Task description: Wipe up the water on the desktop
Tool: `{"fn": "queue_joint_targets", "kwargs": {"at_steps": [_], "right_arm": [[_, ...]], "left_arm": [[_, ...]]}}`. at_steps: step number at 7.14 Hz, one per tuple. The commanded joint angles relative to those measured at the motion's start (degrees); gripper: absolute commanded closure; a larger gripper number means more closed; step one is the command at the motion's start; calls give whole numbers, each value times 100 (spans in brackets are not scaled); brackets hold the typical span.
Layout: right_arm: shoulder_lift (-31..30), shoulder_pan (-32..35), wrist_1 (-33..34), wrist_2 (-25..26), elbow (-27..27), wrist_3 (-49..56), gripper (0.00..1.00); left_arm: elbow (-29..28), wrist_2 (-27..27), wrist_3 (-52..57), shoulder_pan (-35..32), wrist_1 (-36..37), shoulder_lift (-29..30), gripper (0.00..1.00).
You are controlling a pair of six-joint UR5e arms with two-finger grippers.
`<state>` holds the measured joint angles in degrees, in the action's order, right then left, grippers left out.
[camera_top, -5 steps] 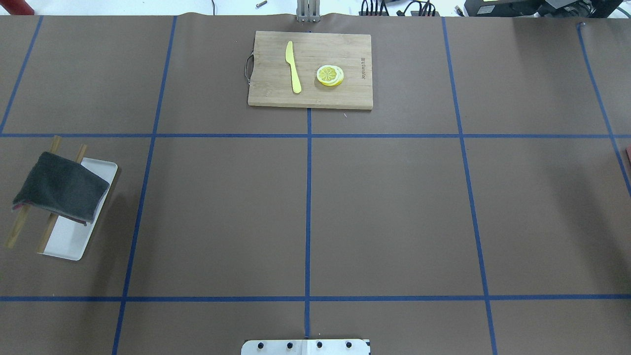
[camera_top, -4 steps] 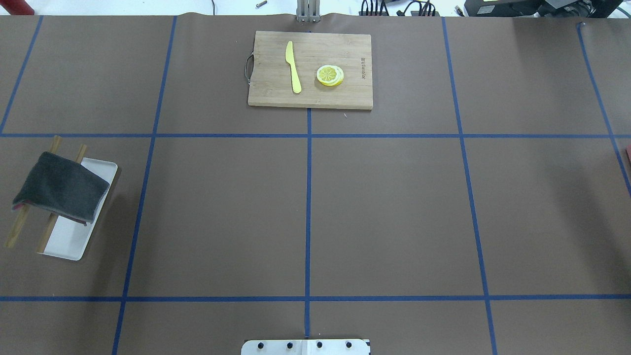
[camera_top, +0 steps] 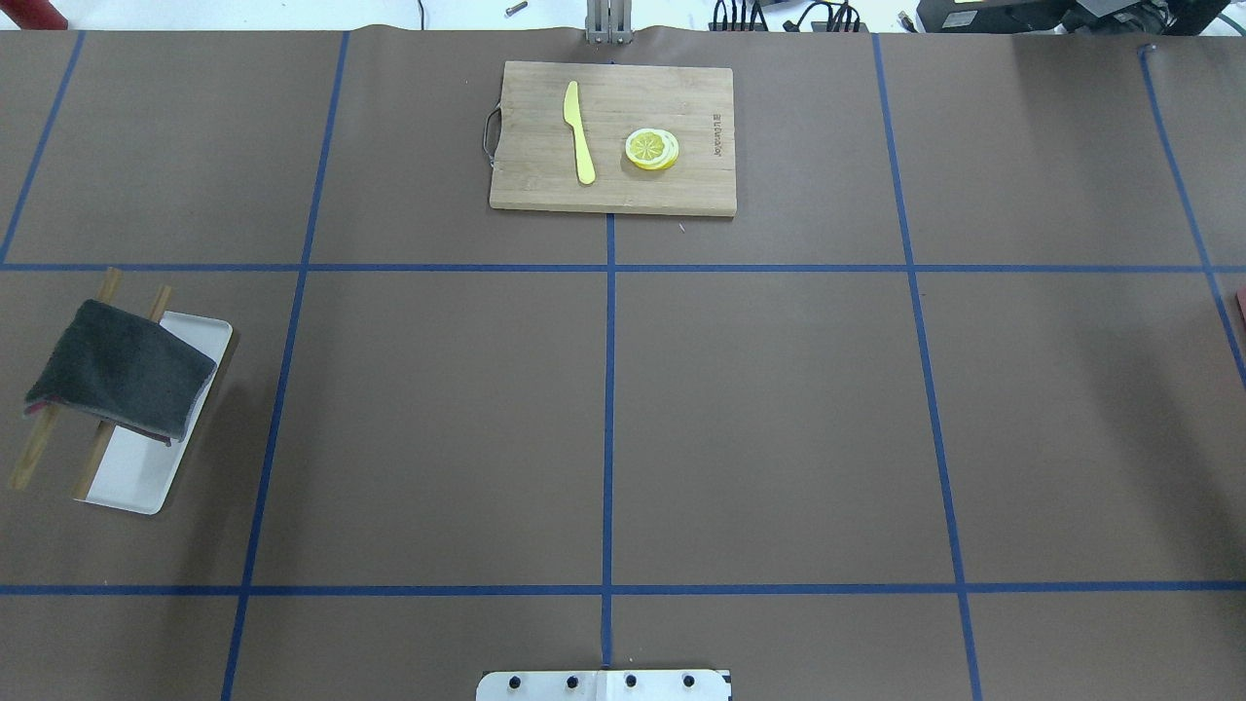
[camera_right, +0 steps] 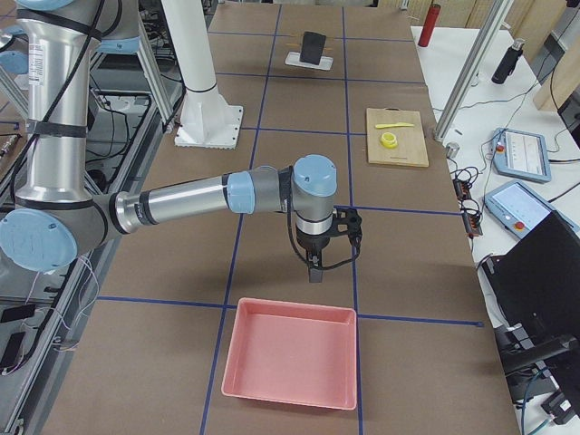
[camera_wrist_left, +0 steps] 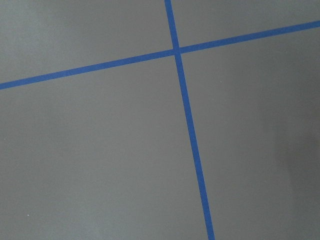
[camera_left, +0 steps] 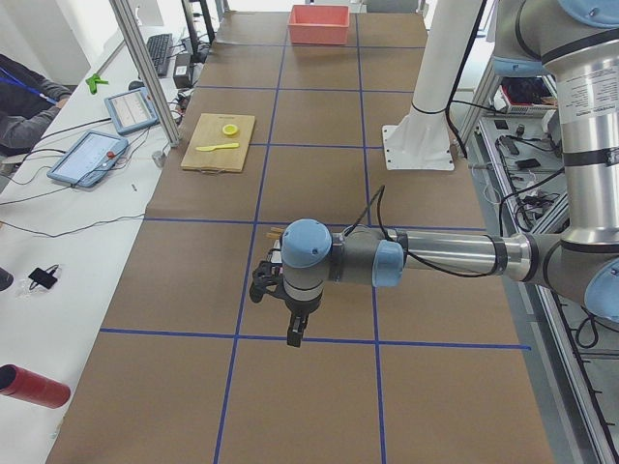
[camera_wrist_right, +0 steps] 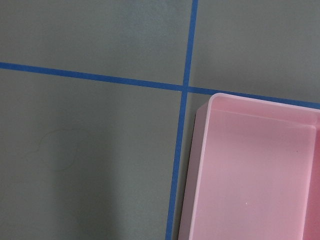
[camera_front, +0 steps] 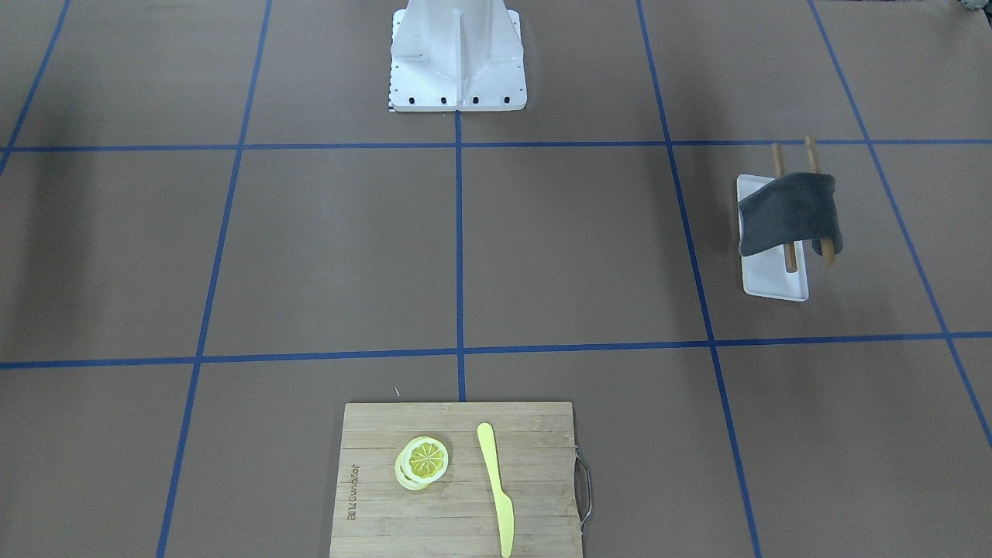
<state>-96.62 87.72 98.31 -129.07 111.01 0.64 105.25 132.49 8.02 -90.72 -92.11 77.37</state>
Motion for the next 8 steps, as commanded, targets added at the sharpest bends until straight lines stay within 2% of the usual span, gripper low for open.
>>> {"fn": "queue_joint_targets", "kwargs": {"at_steps": [1,3,5,7,8], "right_arm": [[3,0,-66,-21,114,-37,0],[56,9,-101,14,306,-46,0],[30,9,-101,5,543,-46,0],[12,9,-93,-13,545,-64,0],[-14,9,-101,-22,606,-55,0]], "left_arm": [[74,-4,-38,-33,-9,84,1],[250,-4,-38,-42,-96,111,1],[233,-4,-29,-43,-813,94,1],[93,5,-46,-34,-1220,120,1],[-177,66,-20,-42,-1335,486,1]]}}
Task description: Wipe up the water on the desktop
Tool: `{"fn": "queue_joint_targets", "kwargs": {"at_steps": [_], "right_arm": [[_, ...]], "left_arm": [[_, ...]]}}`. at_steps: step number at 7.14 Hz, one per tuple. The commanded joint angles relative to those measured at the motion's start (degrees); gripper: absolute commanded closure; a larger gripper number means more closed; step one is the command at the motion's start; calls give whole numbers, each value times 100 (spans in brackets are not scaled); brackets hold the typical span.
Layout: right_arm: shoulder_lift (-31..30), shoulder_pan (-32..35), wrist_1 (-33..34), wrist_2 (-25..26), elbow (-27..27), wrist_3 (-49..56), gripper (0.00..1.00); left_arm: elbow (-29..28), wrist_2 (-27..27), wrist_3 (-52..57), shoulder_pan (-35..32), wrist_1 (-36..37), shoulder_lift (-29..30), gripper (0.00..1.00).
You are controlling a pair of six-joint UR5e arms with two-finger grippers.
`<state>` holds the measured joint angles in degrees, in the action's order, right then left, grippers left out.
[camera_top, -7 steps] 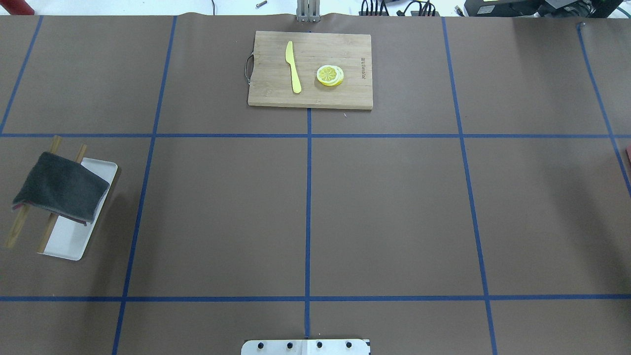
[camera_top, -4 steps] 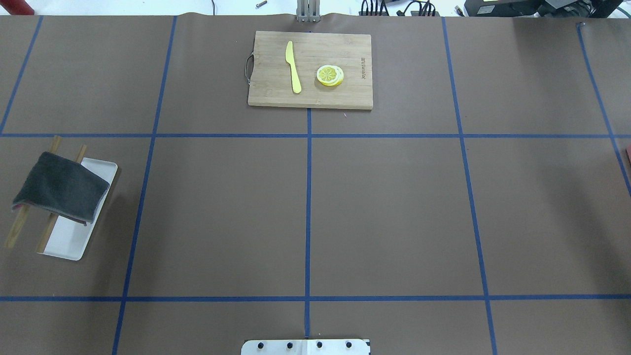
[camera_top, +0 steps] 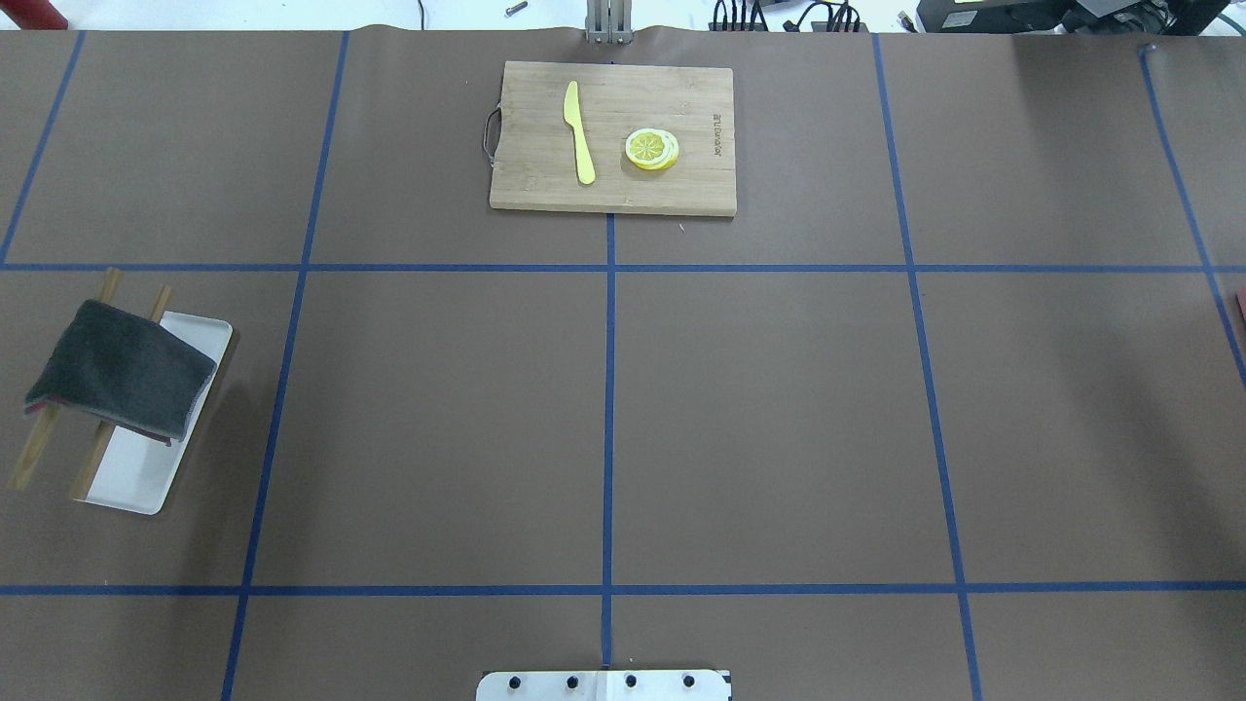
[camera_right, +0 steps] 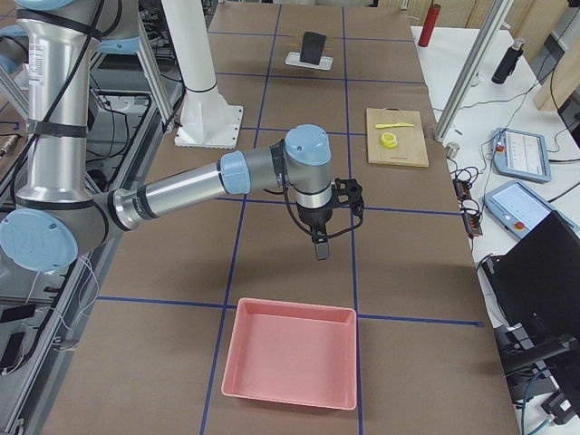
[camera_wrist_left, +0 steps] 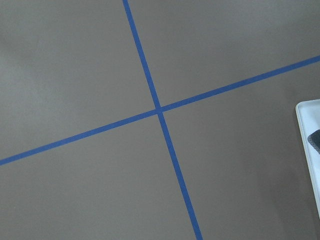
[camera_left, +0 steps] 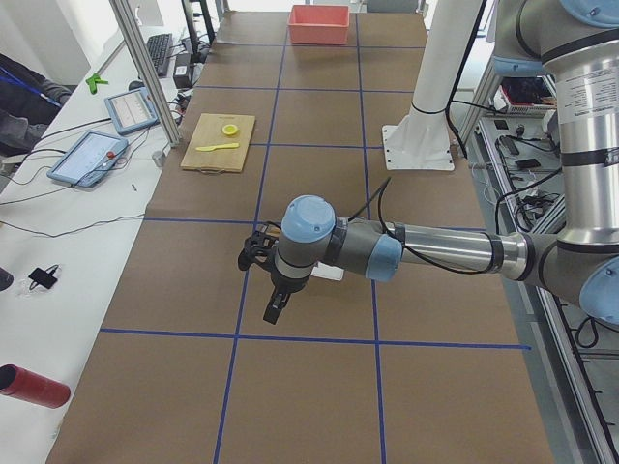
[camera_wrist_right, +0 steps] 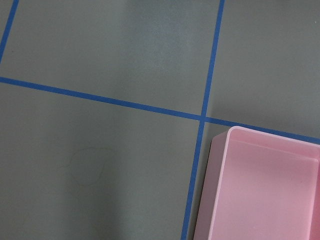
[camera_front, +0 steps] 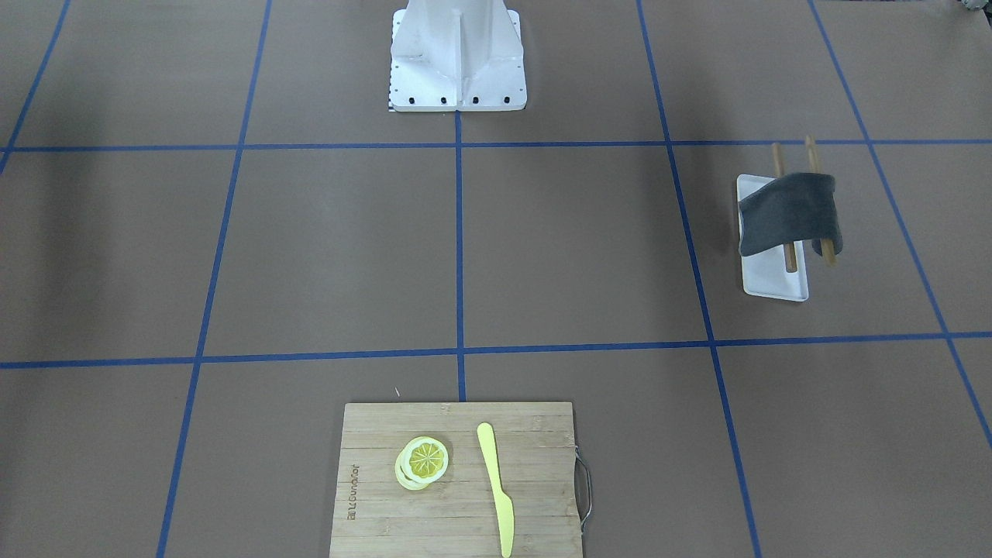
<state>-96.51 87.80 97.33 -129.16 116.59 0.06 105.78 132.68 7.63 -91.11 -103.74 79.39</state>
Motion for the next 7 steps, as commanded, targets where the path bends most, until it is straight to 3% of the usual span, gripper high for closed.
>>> {"fn": "queue_joint_targets", "kwargs": {"at_steps": [1,3,5,7], "right_arm": [[-52,0,5,-13,22,11,0],[-166,9,-4,-346,39,37,0],[-175,9,-65,-347,74,3,0],[-166,9,-92,-338,74,3,0]], "left_arm": [[-129,170,36,-11,-373,279,1],[-207,618,-68,-12,-656,349,1],[-110,628,-130,32,-796,332,1],[-84,872,-1205,320,-823,297,1]]}}
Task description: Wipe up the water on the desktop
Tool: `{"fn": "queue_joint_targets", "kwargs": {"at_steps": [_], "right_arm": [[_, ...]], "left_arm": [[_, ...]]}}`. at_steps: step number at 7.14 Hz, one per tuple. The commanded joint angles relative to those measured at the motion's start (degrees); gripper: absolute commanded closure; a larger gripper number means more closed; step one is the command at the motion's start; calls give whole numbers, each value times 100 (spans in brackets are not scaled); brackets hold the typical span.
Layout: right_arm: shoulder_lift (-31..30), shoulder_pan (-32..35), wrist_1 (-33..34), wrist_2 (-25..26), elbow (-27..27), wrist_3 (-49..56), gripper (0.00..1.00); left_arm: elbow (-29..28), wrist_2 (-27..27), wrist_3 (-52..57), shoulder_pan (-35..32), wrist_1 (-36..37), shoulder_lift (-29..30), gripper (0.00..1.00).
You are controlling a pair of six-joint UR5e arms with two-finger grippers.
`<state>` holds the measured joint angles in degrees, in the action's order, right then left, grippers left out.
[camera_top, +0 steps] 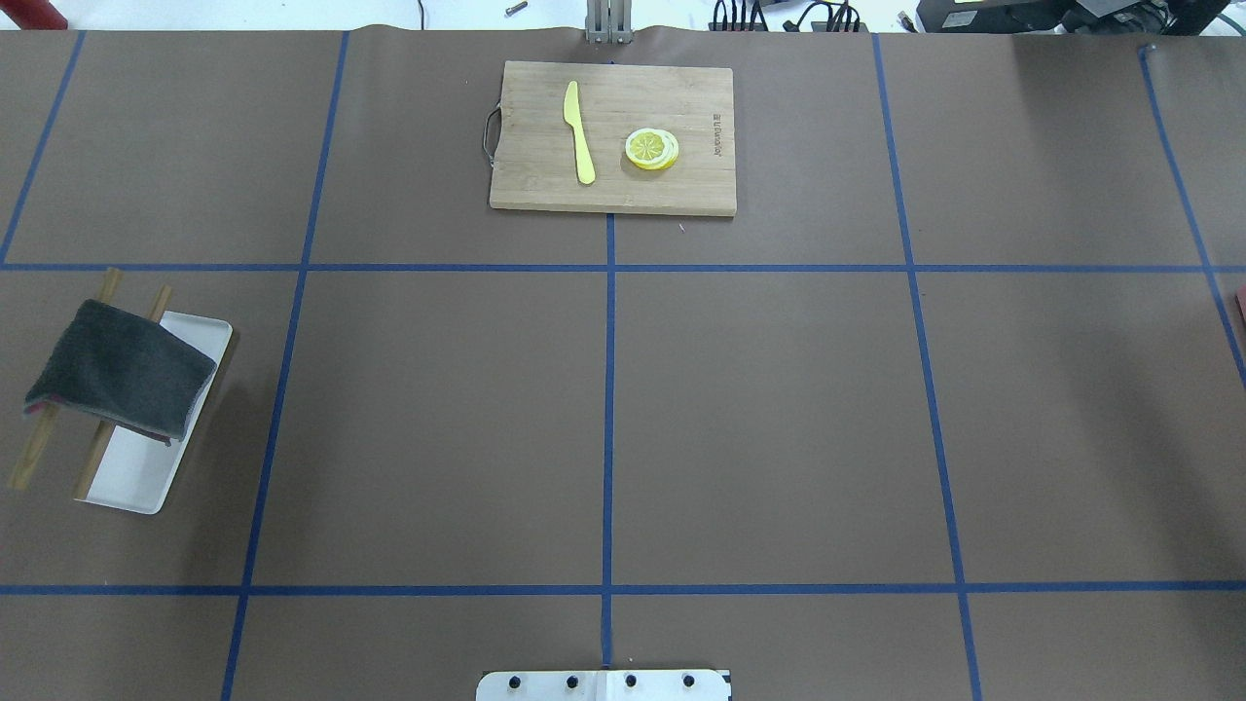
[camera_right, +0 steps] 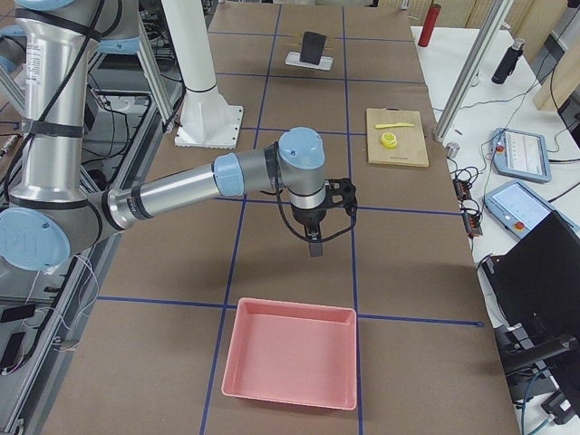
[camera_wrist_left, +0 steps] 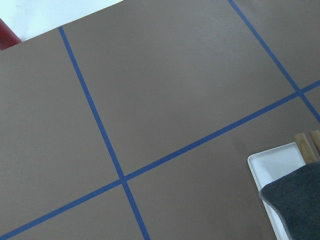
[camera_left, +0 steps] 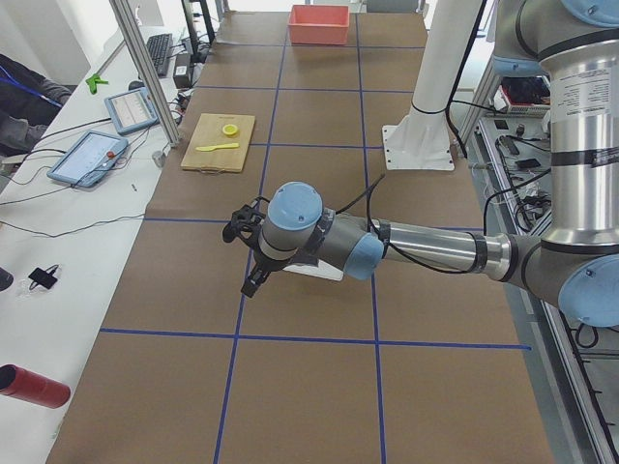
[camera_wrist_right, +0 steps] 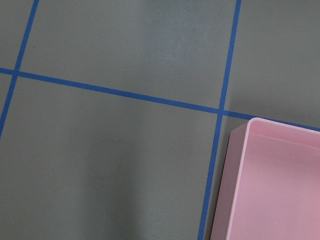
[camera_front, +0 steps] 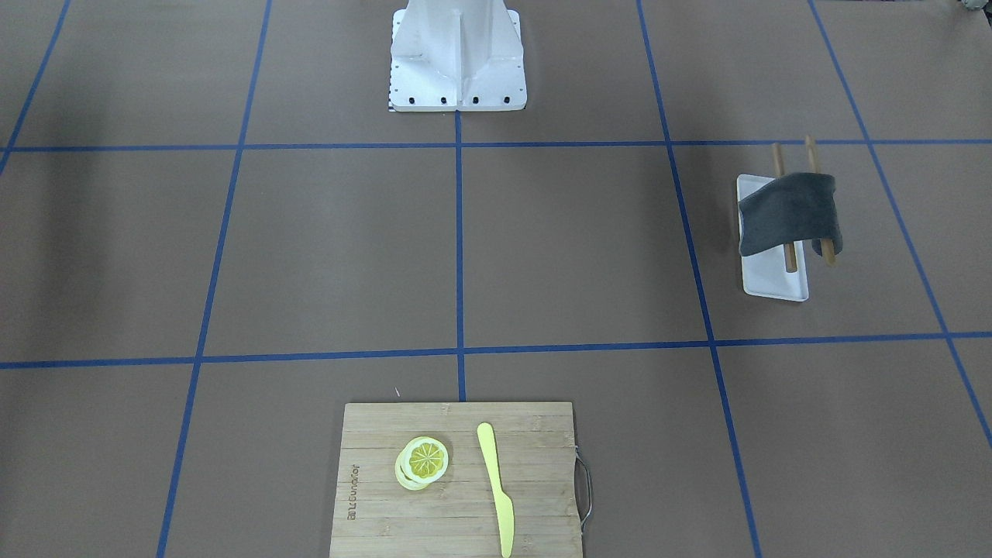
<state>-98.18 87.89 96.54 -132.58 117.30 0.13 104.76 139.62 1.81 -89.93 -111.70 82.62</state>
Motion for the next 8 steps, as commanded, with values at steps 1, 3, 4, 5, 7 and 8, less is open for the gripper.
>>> {"fn": "queue_joint_targets", "kwargs": {"at_steps": [1,3,4,5,7,8], "right_arm": [[1,-9,-12,12,12,-126,0],[9,-44,-21,47,21,-294,0],[18,-70,-21,117,21,-390,0],[44,-88,-21,188,12,-452,0],[45,-97,-21,215,12,-444,0],[45,-88,-21,215,21,-444,0]], "left_arm": [[71,188,-1282,395,-244,-122,1],[63,110,-2898,1097,-1070,-281,2],[63,109,-3341,1475,-1186,-281,2],[54,-152,-3528,1748,-1457,-290,2],[54,-294,-3845,2197,-1783,-334,2],[45,-321,-3986,2382,-1924,-334,4]]}}
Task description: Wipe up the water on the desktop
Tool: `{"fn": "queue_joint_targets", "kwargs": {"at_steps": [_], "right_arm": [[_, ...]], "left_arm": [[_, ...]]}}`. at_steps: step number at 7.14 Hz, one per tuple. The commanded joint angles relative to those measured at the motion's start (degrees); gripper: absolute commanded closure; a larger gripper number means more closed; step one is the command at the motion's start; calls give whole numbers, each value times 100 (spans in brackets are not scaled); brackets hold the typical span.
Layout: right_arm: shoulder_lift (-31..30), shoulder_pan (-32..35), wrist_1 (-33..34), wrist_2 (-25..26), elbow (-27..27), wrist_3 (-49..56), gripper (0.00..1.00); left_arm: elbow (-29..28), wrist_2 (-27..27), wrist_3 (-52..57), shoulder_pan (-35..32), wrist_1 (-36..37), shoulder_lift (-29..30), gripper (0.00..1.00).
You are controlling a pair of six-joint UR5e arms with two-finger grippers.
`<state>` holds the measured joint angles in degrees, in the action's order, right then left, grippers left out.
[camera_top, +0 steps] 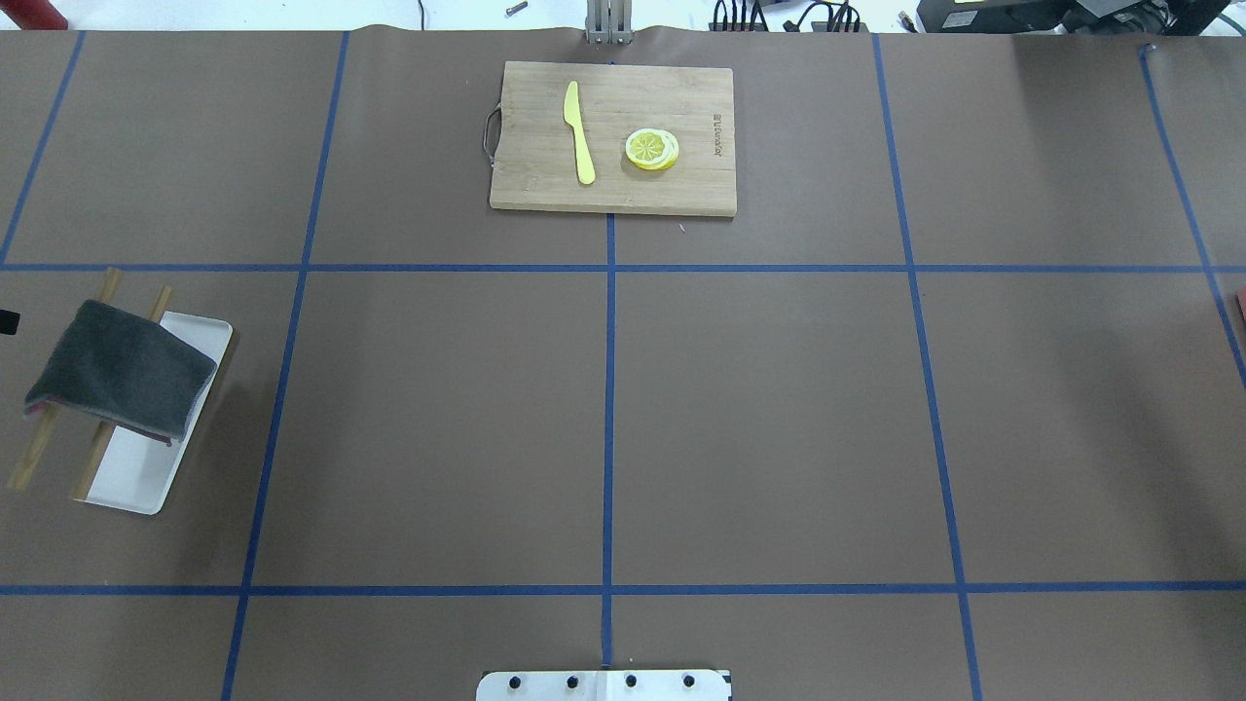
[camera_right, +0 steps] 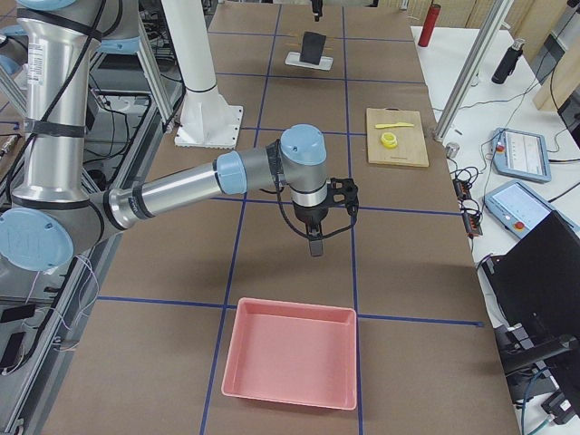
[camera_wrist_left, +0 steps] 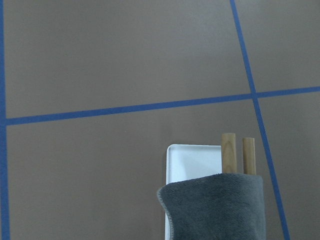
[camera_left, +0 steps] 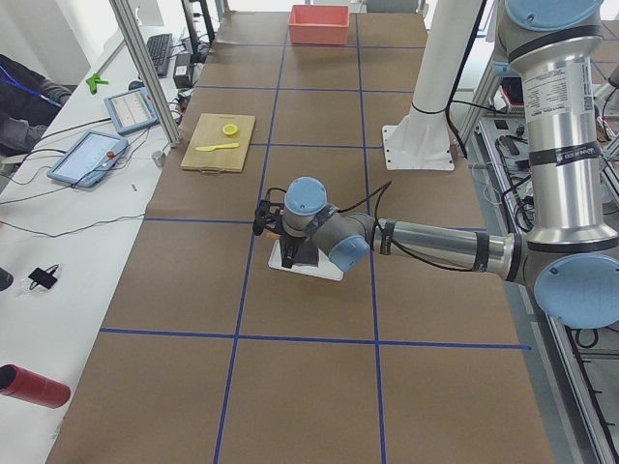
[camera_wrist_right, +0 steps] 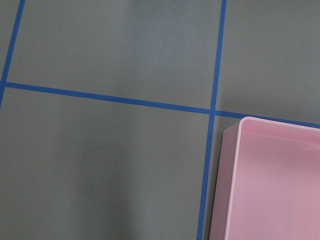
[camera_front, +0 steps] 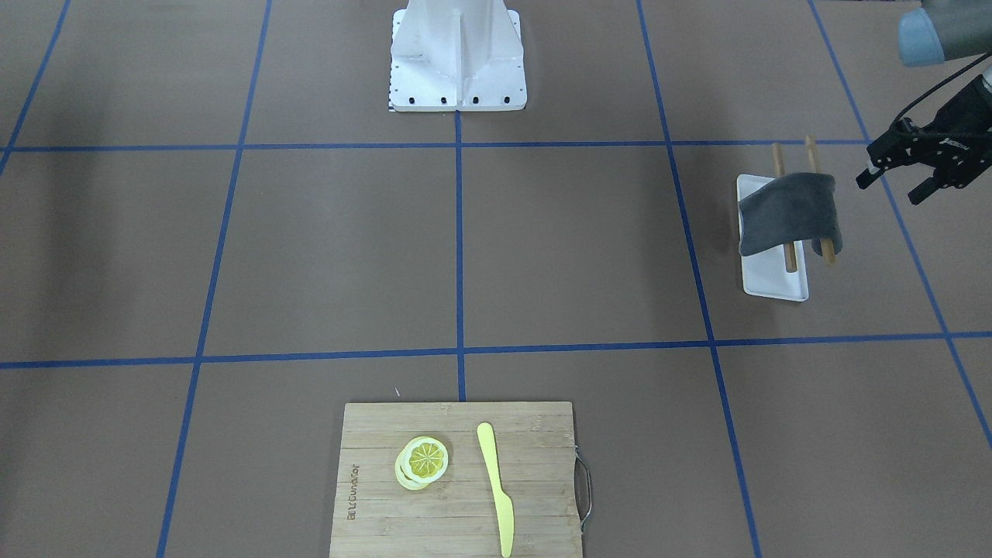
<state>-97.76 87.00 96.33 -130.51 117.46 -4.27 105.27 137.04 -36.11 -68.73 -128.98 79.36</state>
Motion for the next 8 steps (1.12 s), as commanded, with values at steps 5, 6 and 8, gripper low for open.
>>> {"fn": "queue_joint_targets", "kwargs": {"at_steps": [5,6,8], "right_arm": [[11,-8,0,8,-4,-4,0],[11,-17,0,8,-4,-4,0],[11,-25,0,8,-4,-4,0]], "left_arm": [[-33,-169,-257,535,-348,27,55],[-33,-169,-265,571,-348,44,55],[-33,-160,-257,632,-356,53,55]]}}
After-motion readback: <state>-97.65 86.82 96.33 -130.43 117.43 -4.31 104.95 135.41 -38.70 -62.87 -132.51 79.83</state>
